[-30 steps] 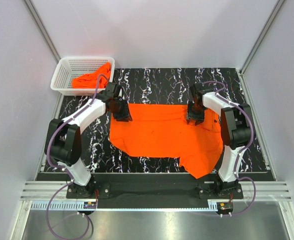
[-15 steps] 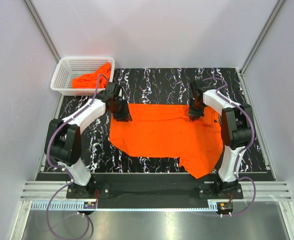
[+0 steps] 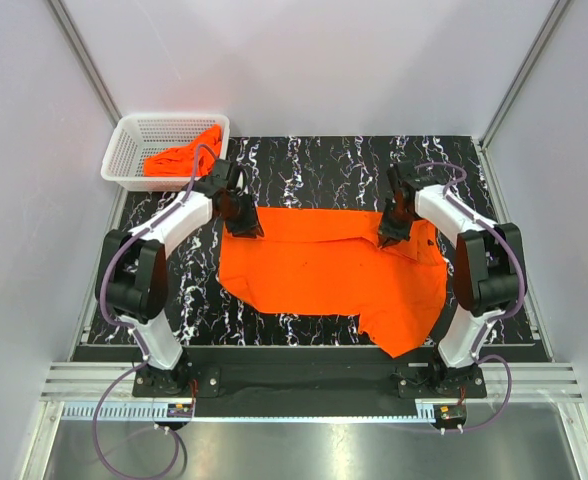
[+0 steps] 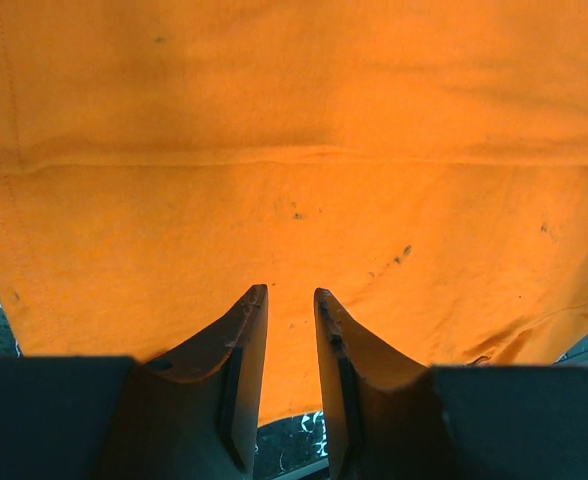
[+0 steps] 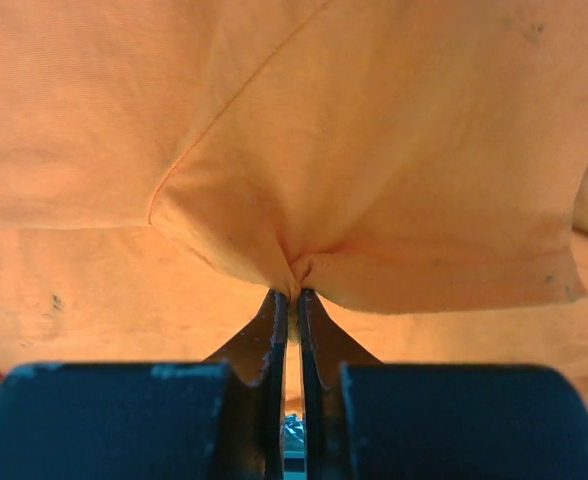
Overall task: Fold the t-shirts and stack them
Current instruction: Fold the tshirt
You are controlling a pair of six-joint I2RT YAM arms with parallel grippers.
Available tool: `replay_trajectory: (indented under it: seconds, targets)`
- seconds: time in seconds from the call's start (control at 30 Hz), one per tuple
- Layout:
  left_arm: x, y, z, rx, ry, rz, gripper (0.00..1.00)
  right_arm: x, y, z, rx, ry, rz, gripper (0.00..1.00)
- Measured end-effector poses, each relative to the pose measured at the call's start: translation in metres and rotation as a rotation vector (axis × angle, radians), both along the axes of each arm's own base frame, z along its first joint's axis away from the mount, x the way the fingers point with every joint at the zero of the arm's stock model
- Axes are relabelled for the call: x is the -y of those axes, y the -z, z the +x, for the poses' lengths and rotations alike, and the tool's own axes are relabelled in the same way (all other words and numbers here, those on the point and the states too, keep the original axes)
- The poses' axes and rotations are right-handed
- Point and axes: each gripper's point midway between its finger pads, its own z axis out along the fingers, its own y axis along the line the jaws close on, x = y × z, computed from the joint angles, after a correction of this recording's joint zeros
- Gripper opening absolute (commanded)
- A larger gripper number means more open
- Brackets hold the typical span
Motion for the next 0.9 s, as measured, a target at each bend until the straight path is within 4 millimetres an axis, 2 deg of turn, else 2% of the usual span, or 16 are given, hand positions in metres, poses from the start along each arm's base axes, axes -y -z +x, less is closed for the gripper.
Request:
replay_trajectory:
  seconds: [0.33, 0.37, 0.57, 0.67, 0.7, 0.8, 0.9]
  targets:
    - [-0.01, 0.003, 0.012, -0.003, -0.032, 0.001, 0.3, -0.003, 0.019, -0.036, -0.103, 0.118, 0.037, 0.02]
    - [-0.011, 0.003, 0.012, -0.004, -0.036, 0.001, 0.3, -0.004, 0.021, -0.04, -0.11, 0.127, 0.045, 0.1]
    - [-0.018, 0.009, 0.019, -0.018, -0.058, 0.005, 0.3, -0.019, 0.024, -0.049, -0.143, 0.135, 0.12, 0.48]
    - [-0.02, 0.009, 0.027, -0.013, -0.066, 0.003, 0.3, -0.015, 0.02, -0.045, -0.131, 0.117, 0.121, 0.59]
    - [-0.02, 0.007, 0.03, -0.008, -0.07, 0.002, 0.3, -0.011, 0.017, -0.04, -0.116, 0.116, 0.121, 0.65]
    - [-0.02, 0.004, 0.042, 0.009, -0.076, -0.003, 0.3, 0.015, 0.005, -0.017, -0.057, 0.146, 0.121, 0.74]
    - [-0.019, 0.004, 0.053, 0.015, -0.086, -0.009, 0.29, 0.065, -0.014, 0.015, 0.03, 0.234, 0.114, 0.76]
